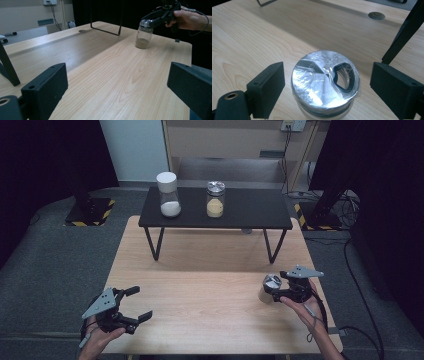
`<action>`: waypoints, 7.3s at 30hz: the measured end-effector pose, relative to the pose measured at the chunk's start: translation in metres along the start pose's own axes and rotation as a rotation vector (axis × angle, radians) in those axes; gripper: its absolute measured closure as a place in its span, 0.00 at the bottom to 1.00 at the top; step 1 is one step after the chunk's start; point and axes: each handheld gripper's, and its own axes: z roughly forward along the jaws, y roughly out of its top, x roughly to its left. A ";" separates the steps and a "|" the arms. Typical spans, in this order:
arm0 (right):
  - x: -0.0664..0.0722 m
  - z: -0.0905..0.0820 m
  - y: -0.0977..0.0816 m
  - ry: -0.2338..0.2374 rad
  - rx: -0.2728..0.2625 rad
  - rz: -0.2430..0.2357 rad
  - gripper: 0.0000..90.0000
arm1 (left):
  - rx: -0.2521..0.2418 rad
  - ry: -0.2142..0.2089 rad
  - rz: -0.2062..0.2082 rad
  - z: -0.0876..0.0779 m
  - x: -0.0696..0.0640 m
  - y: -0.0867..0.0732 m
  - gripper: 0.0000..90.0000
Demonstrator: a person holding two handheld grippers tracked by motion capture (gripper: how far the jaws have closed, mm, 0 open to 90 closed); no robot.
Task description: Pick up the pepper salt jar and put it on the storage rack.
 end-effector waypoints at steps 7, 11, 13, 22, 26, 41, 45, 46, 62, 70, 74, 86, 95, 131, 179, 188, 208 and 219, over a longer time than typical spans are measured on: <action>0.000 0.006 -0.003 -0.003 0.003 0.001 0.19 | 0.000 0.000 -0.001 0.000 0.000 0.000 0.02; 0.002 0.006 -0.004 -0.007 0.002 -0.003 0.24 | 0.001 0.000 0.000 0.000 0.000 0.000 0.02; 0.001 0.006 -0.005 -0.010 -0.001 -0.006 0.29 | 0.002 -0.001 0.000 0.000 0.000 0.000 0.02; 0.001 0.005 -0.006 0.006 -0.012 -0.044 0.39 | 0.001 -0.001 -0.002 0.000 0.000 0.000 0.02; 0.000 0.005 -0.005 0.008 -0.010 -0.043 0.39 | -0.002 0.000 -0.005 0.000 0.000 0.000 0.02; -0.002 0.003 0.008 0.043 0.012 -0.079 0.39 | -0.002 -0.001 -0.006 0.000 0.001 0.000 0.02; -0.003 0.002 0.014 0.062 0.015 -0.090 0.39 | -0.001 -0.001 -0.005 0.000 0.001 -0.001 0.02; -0.003 0.002 0.016 0.064 0.018 -0.095 0.39 | -0.002 -0.001 -0.006 0.000 0.001 -0.001 0.02; 0.000 0.003 0.037 0.117 0.023 -0.135 0.40 | -0.002 -0.002 -0.003 0.000 0.001 0.000 0.02; 0.000 0.003 0.054 0.150 0.032 -0.169 0.40 | -0.001 -0.002 -0.002 0.000 0.000 0.000 0.02; 0.001 0.003 0.064 0.164 0.038 -0.185 0.40 | -0.001 -0.002 -0.001 0.000 0.000 0.000 0.02; 0.003 0.003 0.096 0.208 0.052 -0.193 0.40 | 0.000 -0.005 0.001 0.000 0.000 0.000 0.02; 0.005 -0.002 0.120 0.206 0.056 -0.192 0.40 | 0.000 -0.006 0.002 0.000 0.000 0.000 0.02; 0.000 -0.024 0.234 0.199 0.083 -0.195 0.40 | 0.000 -0.009 0.000 0.000 0.001 0.000 0.02; -0.013 0.013 0.315 -0.065 0.046 -0.086 0.40 | -0.013 -0.014 -0.021 0.000 0.006 -0.004 0.02; -0.021 0.023 0.313 -0.122 0.039 -0.045 0.40 | -0.018 -0.011 -0.030 0.000 0.006 -0.005 0.02; -0.028 0.042 0.313 -0.185 0.062 -0.034 0.40 | -0.020 -0.012 -0.036 0.000 0.007 -0.006 0.02; -0.031 0.051 0.309 -0.195 0.070 -0.017 0.40 | -0.021 -0.012 -0.036 -0.001 0.007 -0.006 0.02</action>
